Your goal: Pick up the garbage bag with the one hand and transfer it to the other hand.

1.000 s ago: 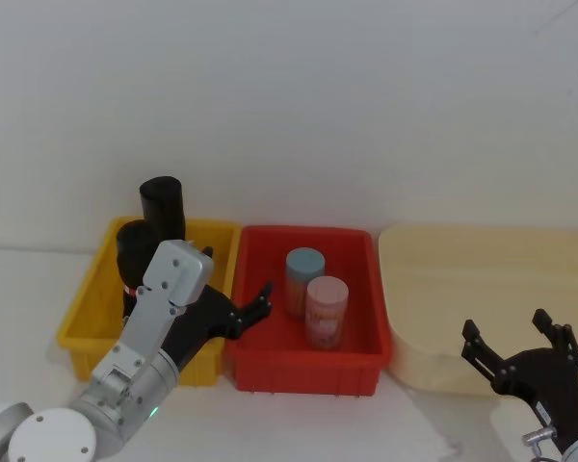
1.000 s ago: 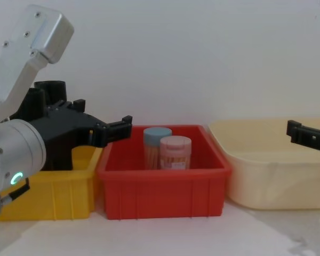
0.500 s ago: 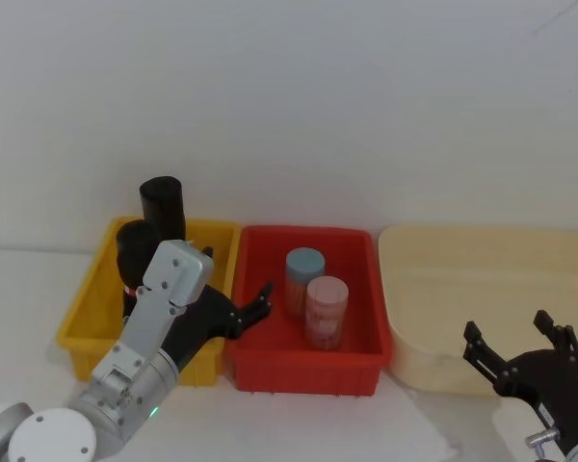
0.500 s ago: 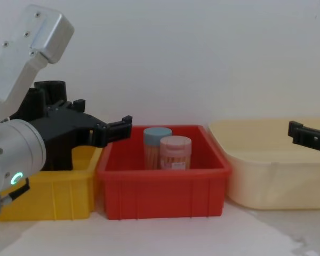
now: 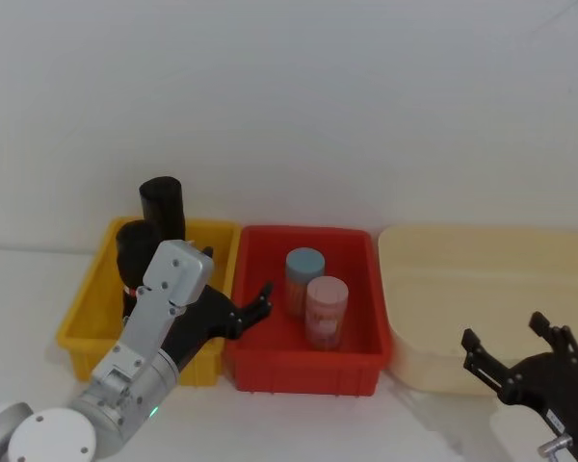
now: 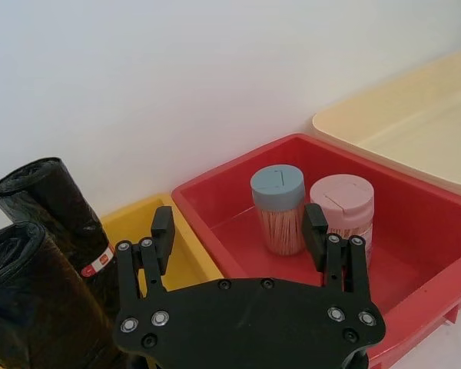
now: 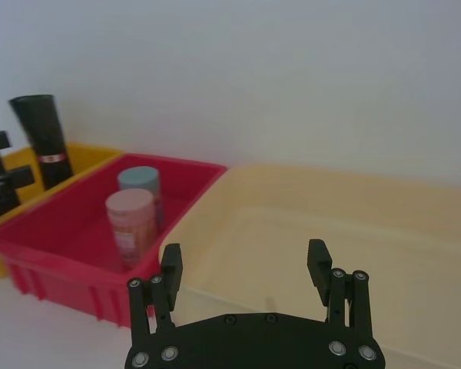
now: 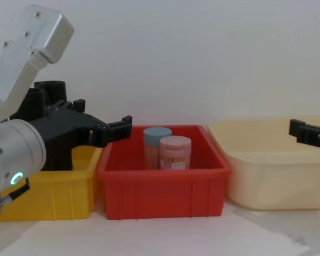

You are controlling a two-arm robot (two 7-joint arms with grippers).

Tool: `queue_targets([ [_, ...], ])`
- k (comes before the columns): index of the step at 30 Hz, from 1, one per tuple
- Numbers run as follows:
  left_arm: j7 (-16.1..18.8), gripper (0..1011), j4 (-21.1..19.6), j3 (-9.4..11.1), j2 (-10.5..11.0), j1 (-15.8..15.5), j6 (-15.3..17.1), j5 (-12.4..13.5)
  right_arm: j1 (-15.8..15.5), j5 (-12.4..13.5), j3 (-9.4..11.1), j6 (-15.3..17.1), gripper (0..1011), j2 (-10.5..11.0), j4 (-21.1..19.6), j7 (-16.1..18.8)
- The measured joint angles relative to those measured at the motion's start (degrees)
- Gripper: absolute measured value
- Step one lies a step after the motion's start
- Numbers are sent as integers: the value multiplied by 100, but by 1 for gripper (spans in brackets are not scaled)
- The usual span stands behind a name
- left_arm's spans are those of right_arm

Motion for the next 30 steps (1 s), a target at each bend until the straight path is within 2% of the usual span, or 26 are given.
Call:
queue_targets([
  [5, 0, 1001, 0, 0, 0, 0, 0, 0, 30, 59, -33, 80, 1004, 72, -72, 194],
  [9, 0, 1001, 0, 0, 0, 0, 0, 0, 128, 86, -136, 178, 1004, 104, -95, 366],
  [15, 0, 1001, 0, 0, 0, 0, 0, 0, 409, 80, -393, 385, 1004, 90, -30, 557],
  [25, 0, 1001, 0, 0, 0, 0, 0, 0, 1075, -102, -871, 662, 1004, -118, 427, 746],
  [30, 0, 1001, 0, 0, 0, 0, 0, 0, 1348, -215, -1039, 739, 1004, -238, 680, 777],
])
